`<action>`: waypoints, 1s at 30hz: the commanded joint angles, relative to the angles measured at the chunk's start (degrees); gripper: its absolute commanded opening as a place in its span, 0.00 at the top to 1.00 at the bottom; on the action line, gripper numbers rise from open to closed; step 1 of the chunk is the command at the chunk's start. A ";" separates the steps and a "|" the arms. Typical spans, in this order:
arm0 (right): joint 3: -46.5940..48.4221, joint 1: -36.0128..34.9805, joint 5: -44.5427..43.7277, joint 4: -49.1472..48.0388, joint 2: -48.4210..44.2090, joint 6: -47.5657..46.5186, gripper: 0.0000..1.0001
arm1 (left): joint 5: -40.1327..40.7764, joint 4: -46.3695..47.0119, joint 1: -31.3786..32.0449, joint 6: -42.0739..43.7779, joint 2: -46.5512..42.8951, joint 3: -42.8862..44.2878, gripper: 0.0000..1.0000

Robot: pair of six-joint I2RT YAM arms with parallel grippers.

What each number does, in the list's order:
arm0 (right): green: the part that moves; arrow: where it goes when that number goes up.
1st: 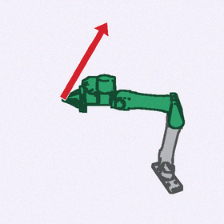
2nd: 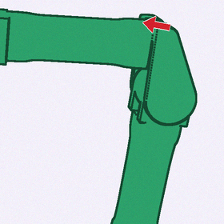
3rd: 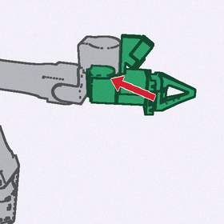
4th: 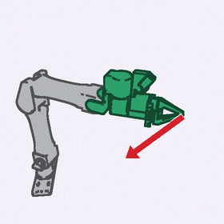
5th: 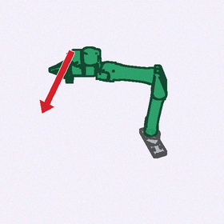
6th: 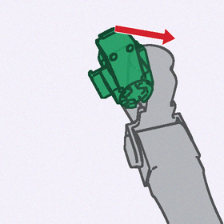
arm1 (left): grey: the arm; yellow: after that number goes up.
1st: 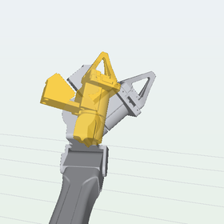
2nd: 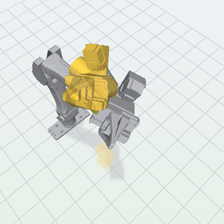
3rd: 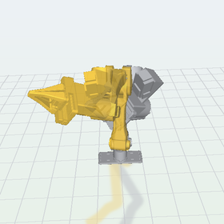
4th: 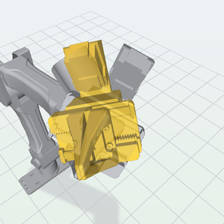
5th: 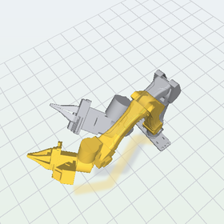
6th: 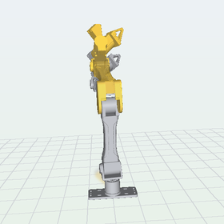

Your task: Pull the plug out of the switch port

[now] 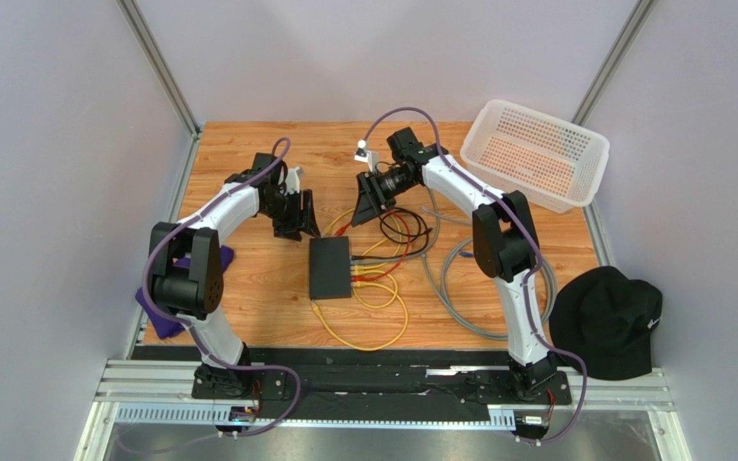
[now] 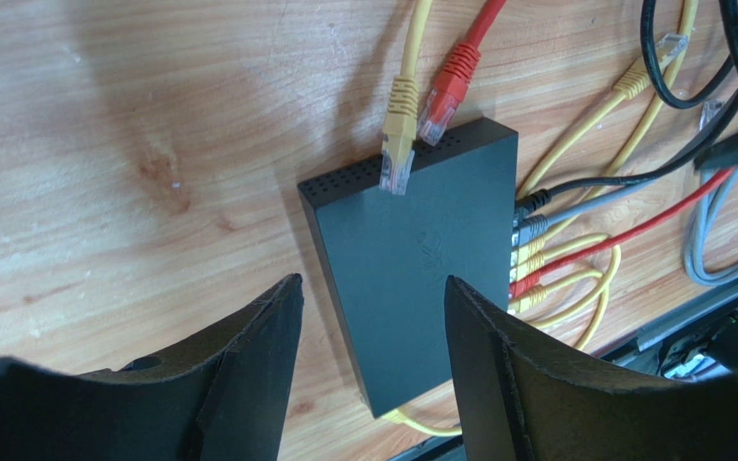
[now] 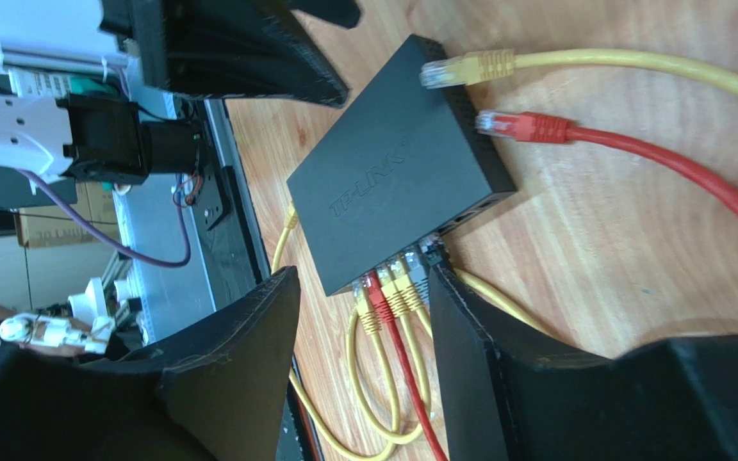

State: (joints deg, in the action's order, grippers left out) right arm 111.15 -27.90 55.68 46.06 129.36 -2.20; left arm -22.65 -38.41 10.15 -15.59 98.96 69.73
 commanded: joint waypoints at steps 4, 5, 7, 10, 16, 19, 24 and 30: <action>-0.06 -0.84 -3.02 4.37 2.29 -7.91 0.51 | -3.09 2.73 0.31 2.67 5.80 -0.39 0.39; -0.84 -0.84 -3.03 4.82 2.56 -9.22 0.51 | -4.58 2.90 0.39 3.11 6.24 -0.30 0.39; -1.99 -0.84 -1.72 5.44 2.39 -10.71 0.51 | -6.08 2.56 0.48 3.73 7.74 0.57 0.42; -2.43 -1.37 -1.89 7.54 3.00 -13.09 0.51 | -8.01 2.47 0.83 4.26 9.58 1.28 0.44; -2.96 -2.68 -1.72 6.32 4.76 -13.27 0.50 | -8.02 0.18 2.24 5.40 12.49 3.65 0.52; -1.38 -3.65 -1.54 5.97 6.16 -12.57 0.49 | -8.11 0.09 2.59 5.57 13.10 4.18 0.54; -1.11 -4.88 -2.94 5.97 8.01 -12.22 0.48 | -7.49 -0.26 3.12 5.66 13.63 4.71 0.72; -1.91 -4.53 -5.32 6.49 8.63 -12.83 0.48 | -6.53 -0.43 3.65 5.93 13.54 4.80 0.77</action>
State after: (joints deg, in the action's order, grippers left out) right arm 108.07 -32.71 52.40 52.82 137.10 -13.45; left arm -30.09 -38.89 12.34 -11.35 111.11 73.60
